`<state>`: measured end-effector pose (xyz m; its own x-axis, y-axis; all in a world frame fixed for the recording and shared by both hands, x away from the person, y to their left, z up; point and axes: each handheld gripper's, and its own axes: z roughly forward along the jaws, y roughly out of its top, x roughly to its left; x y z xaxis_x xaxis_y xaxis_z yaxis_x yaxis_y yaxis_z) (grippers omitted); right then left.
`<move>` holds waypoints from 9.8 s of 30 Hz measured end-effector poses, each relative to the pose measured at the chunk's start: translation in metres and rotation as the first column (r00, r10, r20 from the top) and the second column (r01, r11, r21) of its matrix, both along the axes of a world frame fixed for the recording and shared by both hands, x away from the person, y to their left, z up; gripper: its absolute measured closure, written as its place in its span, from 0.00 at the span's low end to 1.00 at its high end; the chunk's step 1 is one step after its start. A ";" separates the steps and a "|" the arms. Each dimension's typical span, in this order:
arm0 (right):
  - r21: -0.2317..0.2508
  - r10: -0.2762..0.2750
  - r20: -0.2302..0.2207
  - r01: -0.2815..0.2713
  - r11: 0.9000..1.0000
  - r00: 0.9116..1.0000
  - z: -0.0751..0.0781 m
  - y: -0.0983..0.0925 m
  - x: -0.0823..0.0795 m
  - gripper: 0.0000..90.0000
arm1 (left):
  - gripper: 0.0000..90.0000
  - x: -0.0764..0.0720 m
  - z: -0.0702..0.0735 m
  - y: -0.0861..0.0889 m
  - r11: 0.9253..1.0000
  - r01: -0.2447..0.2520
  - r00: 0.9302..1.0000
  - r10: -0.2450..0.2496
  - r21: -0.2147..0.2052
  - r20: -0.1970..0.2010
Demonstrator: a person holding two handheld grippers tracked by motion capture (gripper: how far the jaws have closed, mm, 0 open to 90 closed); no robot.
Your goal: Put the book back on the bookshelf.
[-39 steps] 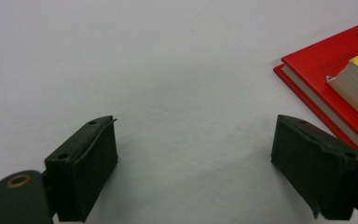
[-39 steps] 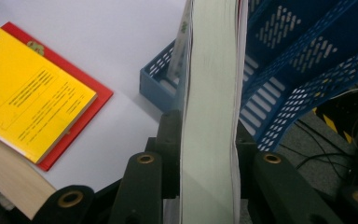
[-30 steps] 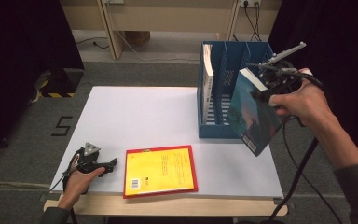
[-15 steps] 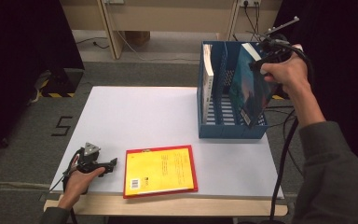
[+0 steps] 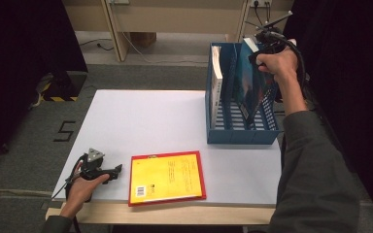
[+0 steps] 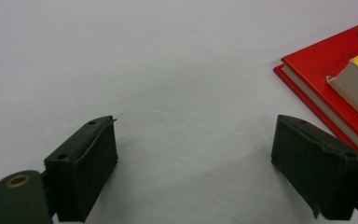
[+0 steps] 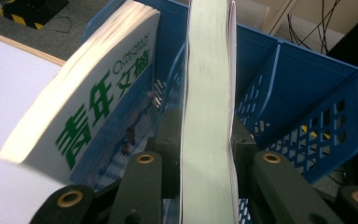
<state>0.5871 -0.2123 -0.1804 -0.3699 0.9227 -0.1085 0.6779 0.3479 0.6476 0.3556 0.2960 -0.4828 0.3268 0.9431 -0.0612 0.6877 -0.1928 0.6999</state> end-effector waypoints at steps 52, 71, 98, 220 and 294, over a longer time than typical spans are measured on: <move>0.115 0.082 -0.038 -0.077 0.990 0.996 -0.079 -0.011 -0.017 0.67 | 0.14 0.000 0.000 0.000 1.000 0.000 1.000 0.000 0.001 0.003; 0.068 0.047 -0.015 -0.046 0.997 0.999 -0.082 0.002 -0.006 0.80 | 0.14 0.000 0.000 -0.001 1.000 0.000 1.000 0.000 0.001 0.003; 0.209 0.120 0.132 -0.146 0.967 0.984 -0.075 -0.013 -0.082 0.37 | 0.14 0.000 0.000 0.000 1.000 0.003 1.000 -0.003 0.002 0.001; 0.422 0.411 -0.168 -0.312 0.851 0.896 -0.276 0.074 -0.210 0.30 | 0.17 -0.040 0.018 -0.055 0.935 0.326 0.941 -0.335 -0.138 -0.044; 0.147 0.680 -0.170 -0.664 0.733 0.713 -0.098 0.183 -0.183 0.81 | 0.17 -0.035 0.010 -0.075 0.967 0.236 0.971 -0.233 -0.091 0.045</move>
<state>0.4039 -0.0292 -0.2782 -0.9009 0.4240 0.0927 0.3979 0.7214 0.5668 0.3204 0.2214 -0.4723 0.5417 0.8300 -0.1326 0.6071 -0.2773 0.7446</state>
